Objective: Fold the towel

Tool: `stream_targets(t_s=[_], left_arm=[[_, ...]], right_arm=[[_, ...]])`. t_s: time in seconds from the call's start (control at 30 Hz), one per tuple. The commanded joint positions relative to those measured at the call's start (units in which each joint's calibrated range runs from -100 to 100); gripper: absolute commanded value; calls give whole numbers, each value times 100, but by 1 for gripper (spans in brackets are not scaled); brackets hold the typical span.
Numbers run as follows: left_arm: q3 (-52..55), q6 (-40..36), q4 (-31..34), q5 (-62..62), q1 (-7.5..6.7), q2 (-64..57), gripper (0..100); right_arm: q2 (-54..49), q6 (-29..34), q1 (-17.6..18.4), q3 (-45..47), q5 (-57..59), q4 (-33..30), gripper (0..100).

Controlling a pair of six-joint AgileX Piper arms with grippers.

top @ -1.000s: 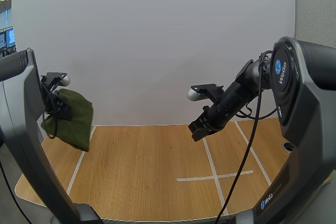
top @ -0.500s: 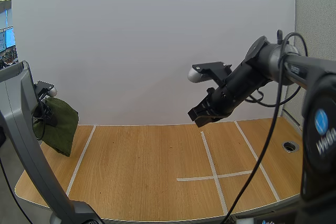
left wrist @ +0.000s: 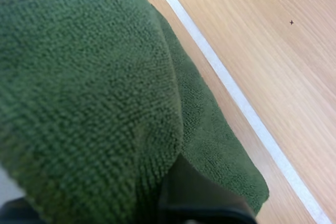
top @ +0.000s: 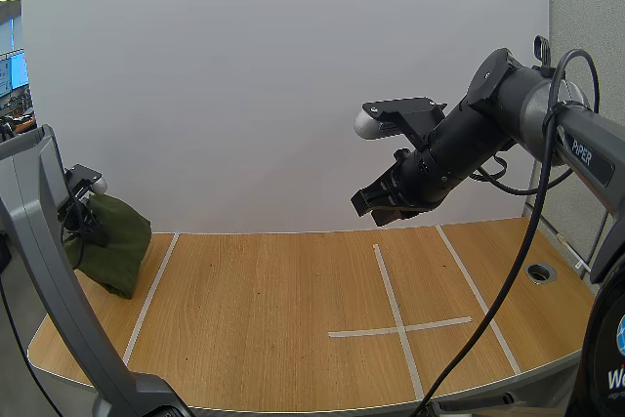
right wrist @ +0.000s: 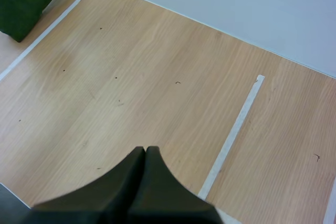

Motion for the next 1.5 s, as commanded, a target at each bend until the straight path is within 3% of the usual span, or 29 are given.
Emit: stream_targets(t_s=[0.0, 0.5, 0.77, 1.47], left_arm=[[-60, 83, -287, 27, -9, 340, 0], [-462, 71, -723, 27, -35, 780, 0], [-599, 123, -338, 27, -124, 807, 0], [-599, 157, -109, 27, -124, 1159, 3]], right_arm=[[-65, 125, -19, 3, 84, -52, 0], [-65, 125, -19, 3, 84, -52, 0], [-65, 145, -19, 3, 84, -52, 0], [-65, 228, -19, 3, 84, -52, 0]])
